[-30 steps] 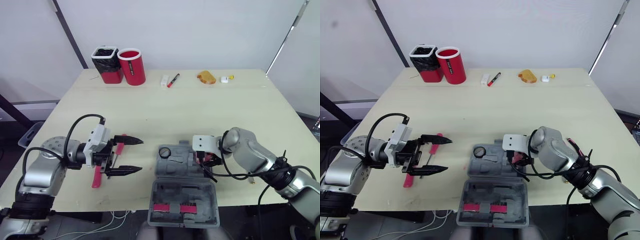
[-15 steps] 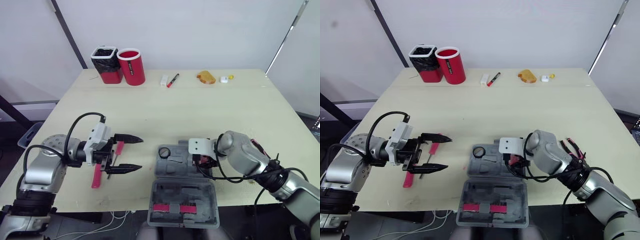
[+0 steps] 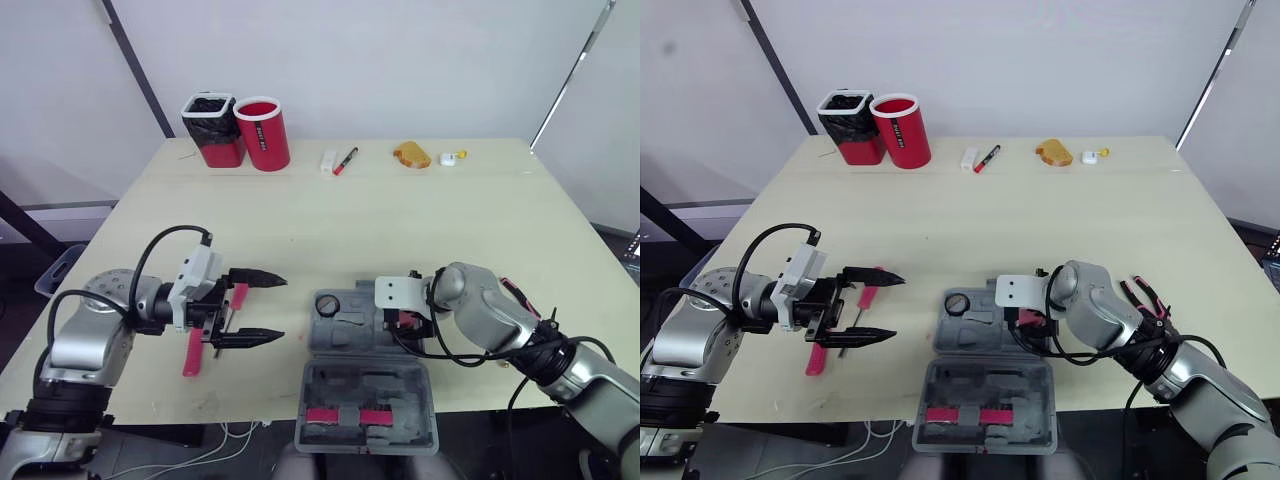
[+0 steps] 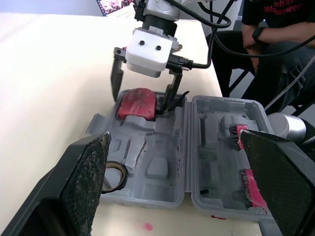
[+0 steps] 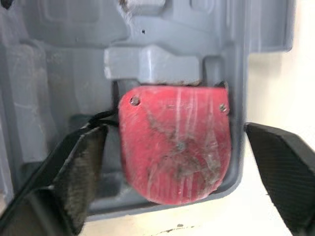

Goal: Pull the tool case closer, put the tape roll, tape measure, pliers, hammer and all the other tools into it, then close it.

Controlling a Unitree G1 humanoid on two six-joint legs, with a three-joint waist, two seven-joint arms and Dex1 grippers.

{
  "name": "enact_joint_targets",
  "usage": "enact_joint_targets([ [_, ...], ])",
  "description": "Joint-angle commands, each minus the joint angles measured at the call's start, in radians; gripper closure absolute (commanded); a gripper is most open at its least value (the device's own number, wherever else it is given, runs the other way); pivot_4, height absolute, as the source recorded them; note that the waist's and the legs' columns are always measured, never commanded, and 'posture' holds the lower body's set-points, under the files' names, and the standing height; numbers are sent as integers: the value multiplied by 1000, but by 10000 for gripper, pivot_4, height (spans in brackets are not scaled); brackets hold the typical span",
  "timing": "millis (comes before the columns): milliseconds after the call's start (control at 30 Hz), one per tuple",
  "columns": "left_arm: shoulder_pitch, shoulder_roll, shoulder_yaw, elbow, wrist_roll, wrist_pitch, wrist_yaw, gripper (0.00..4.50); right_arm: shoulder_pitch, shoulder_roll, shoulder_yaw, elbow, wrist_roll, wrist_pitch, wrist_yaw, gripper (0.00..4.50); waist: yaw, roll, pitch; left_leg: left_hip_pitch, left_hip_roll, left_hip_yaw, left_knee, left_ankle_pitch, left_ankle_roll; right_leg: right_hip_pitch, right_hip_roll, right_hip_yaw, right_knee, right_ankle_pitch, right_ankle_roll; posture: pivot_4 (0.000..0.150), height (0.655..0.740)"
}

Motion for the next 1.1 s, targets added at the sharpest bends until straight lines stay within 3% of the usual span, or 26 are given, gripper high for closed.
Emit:
enact_joint_targets([
  [33, -8, 2, 5, -6, -4, -4, -15, 0, 8, -27, -50, -70, -7, 3, 4, 161, 1, 0, 0, 0, 0, 0, 0, 0, 0, 0, 0, 0, 0, 0, 0, 1500, 7400],
  [233, -9, 4, 3, 0, -5, -9, -21, 0, 45, -107, -126, -180, 24, 39, 37, 161, 2, 0, 0, 0, 0, 0, 0, 0, 0, 0, 0, 0, 0, 0, 0, 1500, 7400],
  [333, -7, 3, 5, -1, -6, -10, -21, 0, 135, -146, -277, -233, 108, 6, 17, 161, 5, 0, 0, 0, 0, 0, 0, 0, 0, 0, 0, 0, -1, 0, 0, 1500, 7400],
  [500, -5, 1, 5, 2, -6, -14, -22, 0, 337, -42, -565, -186, 338, -251, -55, 161, 0, 0, 0, -1, 0, 0, 0, 0, 0, 0, 0, 0, -1, 0, 0, 1500, 7400],
  [600, -9, -1, 1, 10, -4, -17, -26, 0, 416, 8, -639, -164, 419, -348, -65, 8042, 1, 0, 0, 0, 0, -1, 0, 0, 0, 1, 1, 0, 0, 0, 0, 1500, 7400],
  [667, -15, -3, -3, 16, -3, -19, -28, 0, 455, 29, -641, -149, 438, -404, -71, 18832, 0, 0, 0, 0, 0, 0, 0, 0, 0, 1, 1, 1, 0, 0, 0, 1500, 7400],
  [700, -17, -3, -4, 20, -2, -20, -30, 0, 464, 43, -643, -143, 449, -418, -79, 22147, 0, 0, 0, 0, 0, 0, 0, 0, 0, 1, 1, 1, 0, 0, 1, 1500, 7400],
  [1100, -33, 1, -8, 31, 2, -22, -35, 0, 476, 176, -633, 150, 496, -676, -104, 22147, 1, -1, 0, 1, 0, 1, 0, 0, 0, 1, 1, 2, 0, 0, 0, 1500, 7400],
])
